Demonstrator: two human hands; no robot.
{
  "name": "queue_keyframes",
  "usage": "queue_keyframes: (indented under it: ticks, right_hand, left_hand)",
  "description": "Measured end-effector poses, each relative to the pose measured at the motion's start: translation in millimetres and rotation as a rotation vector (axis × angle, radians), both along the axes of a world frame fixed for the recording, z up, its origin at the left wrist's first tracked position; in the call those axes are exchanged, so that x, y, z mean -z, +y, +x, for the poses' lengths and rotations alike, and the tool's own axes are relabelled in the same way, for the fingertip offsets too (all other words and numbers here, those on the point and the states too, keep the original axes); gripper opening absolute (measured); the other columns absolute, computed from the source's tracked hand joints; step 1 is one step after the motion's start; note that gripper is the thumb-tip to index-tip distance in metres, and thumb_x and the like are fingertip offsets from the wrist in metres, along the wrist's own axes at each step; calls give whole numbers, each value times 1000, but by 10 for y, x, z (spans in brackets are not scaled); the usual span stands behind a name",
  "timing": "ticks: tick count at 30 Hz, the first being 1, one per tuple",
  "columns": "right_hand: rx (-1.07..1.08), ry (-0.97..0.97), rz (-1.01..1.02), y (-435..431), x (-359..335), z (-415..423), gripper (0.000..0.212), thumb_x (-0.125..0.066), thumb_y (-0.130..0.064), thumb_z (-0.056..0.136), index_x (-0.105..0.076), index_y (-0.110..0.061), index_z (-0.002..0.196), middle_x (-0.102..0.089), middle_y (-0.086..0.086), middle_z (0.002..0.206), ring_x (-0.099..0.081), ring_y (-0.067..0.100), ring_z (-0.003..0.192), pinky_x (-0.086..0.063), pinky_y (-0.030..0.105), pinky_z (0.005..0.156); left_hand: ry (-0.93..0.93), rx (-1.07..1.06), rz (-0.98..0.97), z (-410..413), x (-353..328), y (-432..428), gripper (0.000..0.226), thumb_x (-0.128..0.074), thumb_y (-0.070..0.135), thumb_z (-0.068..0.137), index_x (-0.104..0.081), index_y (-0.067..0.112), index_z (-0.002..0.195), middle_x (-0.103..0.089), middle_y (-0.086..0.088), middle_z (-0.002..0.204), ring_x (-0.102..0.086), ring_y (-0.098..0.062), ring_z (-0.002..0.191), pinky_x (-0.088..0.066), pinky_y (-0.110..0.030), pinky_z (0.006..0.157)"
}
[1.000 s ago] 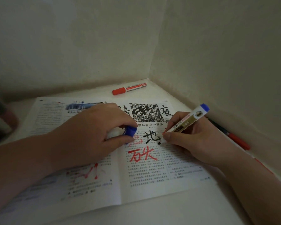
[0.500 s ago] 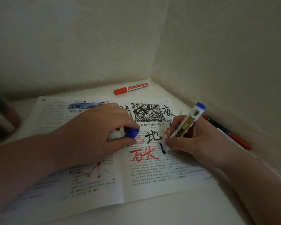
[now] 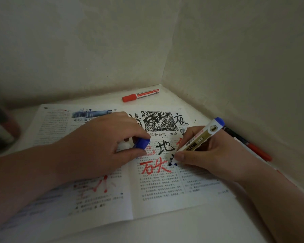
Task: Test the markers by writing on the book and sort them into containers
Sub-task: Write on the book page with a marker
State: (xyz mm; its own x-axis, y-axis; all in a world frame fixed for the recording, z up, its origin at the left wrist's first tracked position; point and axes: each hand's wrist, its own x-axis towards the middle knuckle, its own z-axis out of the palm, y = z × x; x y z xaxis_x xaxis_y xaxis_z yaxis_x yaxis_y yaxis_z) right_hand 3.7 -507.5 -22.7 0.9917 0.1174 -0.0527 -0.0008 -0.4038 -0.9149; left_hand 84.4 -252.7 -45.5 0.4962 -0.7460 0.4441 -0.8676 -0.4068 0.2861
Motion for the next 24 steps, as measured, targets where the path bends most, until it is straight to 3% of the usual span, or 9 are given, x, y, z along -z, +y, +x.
queue_keyframes:
  ticks: [3, 7, 16, 24]
  right_hand:
    - [76, -51, 36, -28, 18, 22, 23, -81, -25, 70, -64, -9, 73, -58, 6, 58, -48, 15, 52, -37, 25, 52]
    - [138, -109, -119, -39, 41, 50, 24, -77, -32, 71, -63, -13, 75, -61, 17, 65, -52, 16, 55, -43, 34, 56]
    - [115, -90, -105, -89, 32, 57, 19, -77, -20, 73, -59, -15, 67, -57, -3, 54, -47, 11, 50, -37, 28, 54]
    - [145, -133, -18, -122, 71, 69, 34, -81, -36, 66, -61, -10, 72, -55, 8, 59, -44, 19, 55, -34, 30, 54]
  left_hand:
    - [2, 1, 1, 1, 2, -1, 30, -56, 52, 91, -66, 34, 113, -61, 25, 100, -50, 6, 92, -38, -13, 84]
    - [-4, 2, 7, -2, -7, -2, 31, -55, 52, 91, -66, 34, 113, -61, 25, 101, -49, 7, 92, -37, -12, 84]
    - [1, 3, 15, -4, -3, 9, 32, -55, 54, 90, -64, 36, 116, -57, 30, 99, -49, 10, 94, -36, -7, 86]
    - [17, -36, 17, -15, 0, 15, 40, -53, 58, 88, -58, 42, 124, -50, 37, 96, -48, 14, 95, -37, -9, 78]
